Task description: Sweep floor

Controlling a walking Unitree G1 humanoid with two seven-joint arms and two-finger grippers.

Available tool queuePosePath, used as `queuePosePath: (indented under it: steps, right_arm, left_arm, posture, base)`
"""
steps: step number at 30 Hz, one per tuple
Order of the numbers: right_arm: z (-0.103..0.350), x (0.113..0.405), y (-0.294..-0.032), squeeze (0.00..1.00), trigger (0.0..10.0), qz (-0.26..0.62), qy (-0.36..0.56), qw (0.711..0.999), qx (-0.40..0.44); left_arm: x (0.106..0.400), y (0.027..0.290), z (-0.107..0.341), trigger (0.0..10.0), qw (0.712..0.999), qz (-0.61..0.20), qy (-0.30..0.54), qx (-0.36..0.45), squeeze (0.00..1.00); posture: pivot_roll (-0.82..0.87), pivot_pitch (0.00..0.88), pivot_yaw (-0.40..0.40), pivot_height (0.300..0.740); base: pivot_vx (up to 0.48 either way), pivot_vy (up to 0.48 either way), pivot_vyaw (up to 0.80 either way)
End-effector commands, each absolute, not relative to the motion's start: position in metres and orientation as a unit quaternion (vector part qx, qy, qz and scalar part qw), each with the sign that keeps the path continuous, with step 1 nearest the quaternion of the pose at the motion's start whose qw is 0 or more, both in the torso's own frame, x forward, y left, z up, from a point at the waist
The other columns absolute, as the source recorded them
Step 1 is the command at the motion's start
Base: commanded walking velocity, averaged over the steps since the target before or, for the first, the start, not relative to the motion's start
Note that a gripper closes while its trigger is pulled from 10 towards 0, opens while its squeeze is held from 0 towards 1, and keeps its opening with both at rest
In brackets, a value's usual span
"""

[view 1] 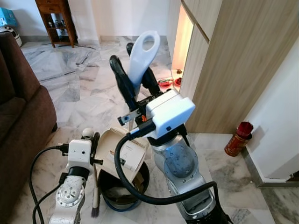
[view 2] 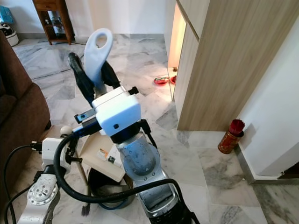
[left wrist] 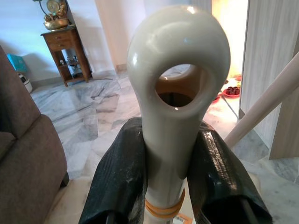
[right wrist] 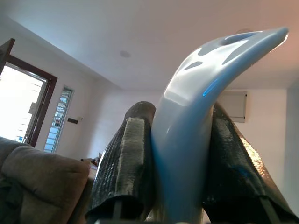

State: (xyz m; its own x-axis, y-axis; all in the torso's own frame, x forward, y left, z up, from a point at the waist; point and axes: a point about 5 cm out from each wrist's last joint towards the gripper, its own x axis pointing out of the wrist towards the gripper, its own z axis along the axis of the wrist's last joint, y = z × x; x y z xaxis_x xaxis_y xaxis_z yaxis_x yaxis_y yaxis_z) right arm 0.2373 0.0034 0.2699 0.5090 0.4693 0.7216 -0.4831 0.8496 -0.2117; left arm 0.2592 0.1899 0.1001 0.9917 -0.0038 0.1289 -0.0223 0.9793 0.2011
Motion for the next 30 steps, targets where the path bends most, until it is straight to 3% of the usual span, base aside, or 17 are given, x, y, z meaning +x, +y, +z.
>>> queuePosePath:
  steps: [1, 11, 21, 30]
  right_arm:
    - [0.2867, 0.2228, 0.0026, 0.00, 10.0, 0.276, -0.468, 0.840, 0.013]
    - [0.2858, 0.2192, 0.0063, 0.00, 10.0, 0.287, -0.482, 0.828, -0.016]
    - [0.2837, 0.2204, 0.0058, 0.00, 10.0, 0.280, -0.476, 0.833, -0.013]
    - [0.2780, 0.2248, 0.0046, 0.00, 10.0, 0.245, -0.486, 0.836, -0.068]
  left_arm:
    - [0.2618, 0.1891, 0.1076, 10.0, 0.991, 0.008, -0.091, 0.100, 0.00]
    - [0.2621, 0.1870, 0.1071, 10.0, 0.991, 0.004, -0.091, 0.098, 0.00]
    - [0.2613, 0.1856, 0.1061, 10.0, 0.991, 0.002, -0.089, 0.099, 0.00]
    - [0.2603, 0.1861, 0.1038, 10.0, 0.989, -0.004, -0.090, 0.113, 0.00]
  posture:
    - [-0.03, 0.035, -0.011, 0.740]
    - [-0.03, 0.031, -0.014, 0.740]
    - [-0.03, 0.034, -0.020, 0.740]
    - [-0.03, 0.037, -0.027, 0.740]
  base:
    - [0.000, 0.000, 0.00]
    - [0.000, 0.000, 0.00]
    - [0.000, 0.000, 0.00]
    - [0.000, 0.000, 0.00]
